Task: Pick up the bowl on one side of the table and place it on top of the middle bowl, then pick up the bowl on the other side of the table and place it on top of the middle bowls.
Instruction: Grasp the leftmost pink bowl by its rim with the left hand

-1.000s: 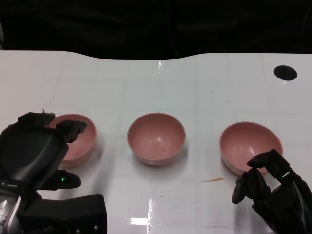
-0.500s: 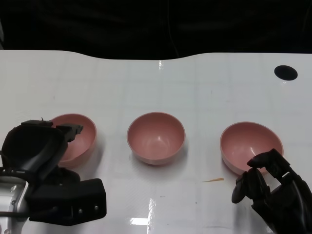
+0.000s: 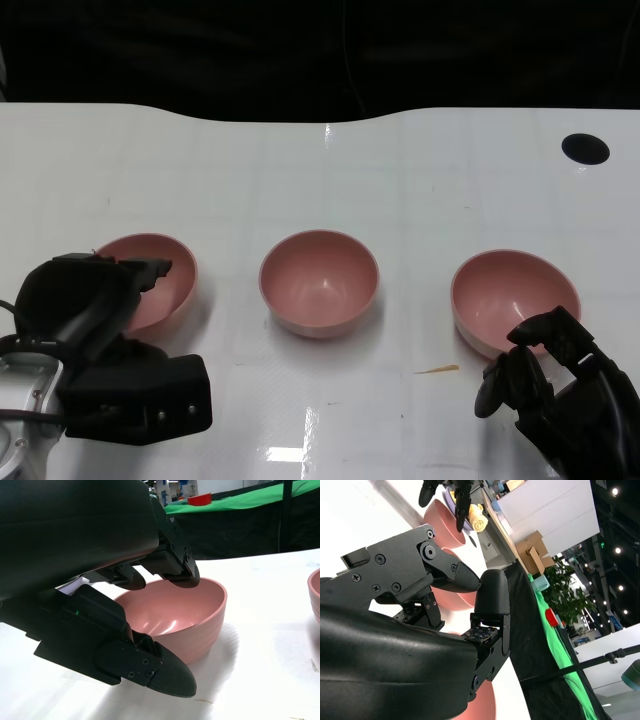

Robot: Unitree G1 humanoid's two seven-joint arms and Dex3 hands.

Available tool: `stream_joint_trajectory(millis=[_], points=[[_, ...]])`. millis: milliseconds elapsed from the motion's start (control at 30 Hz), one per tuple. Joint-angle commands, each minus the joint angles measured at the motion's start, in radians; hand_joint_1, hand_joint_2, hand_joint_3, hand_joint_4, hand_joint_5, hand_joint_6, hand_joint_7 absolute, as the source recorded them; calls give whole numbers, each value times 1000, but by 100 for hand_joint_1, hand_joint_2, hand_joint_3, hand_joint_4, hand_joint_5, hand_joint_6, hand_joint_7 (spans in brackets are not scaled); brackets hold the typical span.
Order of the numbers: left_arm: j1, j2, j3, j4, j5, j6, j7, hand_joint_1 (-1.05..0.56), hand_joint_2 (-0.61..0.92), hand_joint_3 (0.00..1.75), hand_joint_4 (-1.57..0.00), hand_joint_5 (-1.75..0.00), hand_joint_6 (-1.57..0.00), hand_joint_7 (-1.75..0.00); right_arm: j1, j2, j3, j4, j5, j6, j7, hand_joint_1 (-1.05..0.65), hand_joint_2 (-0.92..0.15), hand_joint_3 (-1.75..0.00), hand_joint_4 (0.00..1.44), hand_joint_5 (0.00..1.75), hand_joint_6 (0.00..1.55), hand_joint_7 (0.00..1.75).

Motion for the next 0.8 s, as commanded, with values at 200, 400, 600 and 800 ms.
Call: stream_joint_trajectory(millis=[200, 400, 600, 800], points=[[-102, 15, -68, 165, -50, -16, -25, -71, 92, 19, -56, -2, -59, -1, 1, -4, -7, 0, -1, -15, 2, -4, -73, -96, 76, 175, 51, 174], [-149, 10, -117, 235, -70, 8, -84, -65, 92, 28, -53, -1, -57, -1, 10, 2, -3, -13, -10, -18, -10, -4, -73, -95, 76, 175, 50, 174], [-190, 1, -152, 335, -88, -25, -43, -60, 92, 30, -56, -1, -60, -1, 11, 0, -4, -9, 3, -18, 6, -4, -74, -95, 76, 175, 50, 175], [-238, -28, -183, 456, -98, -63, 47, -47, 92, 27, -61, -3, -65, -3, 16, -2, 0, -26, 13, 11, -1, -3, -74, -96, 76, 175, 50, 175]])
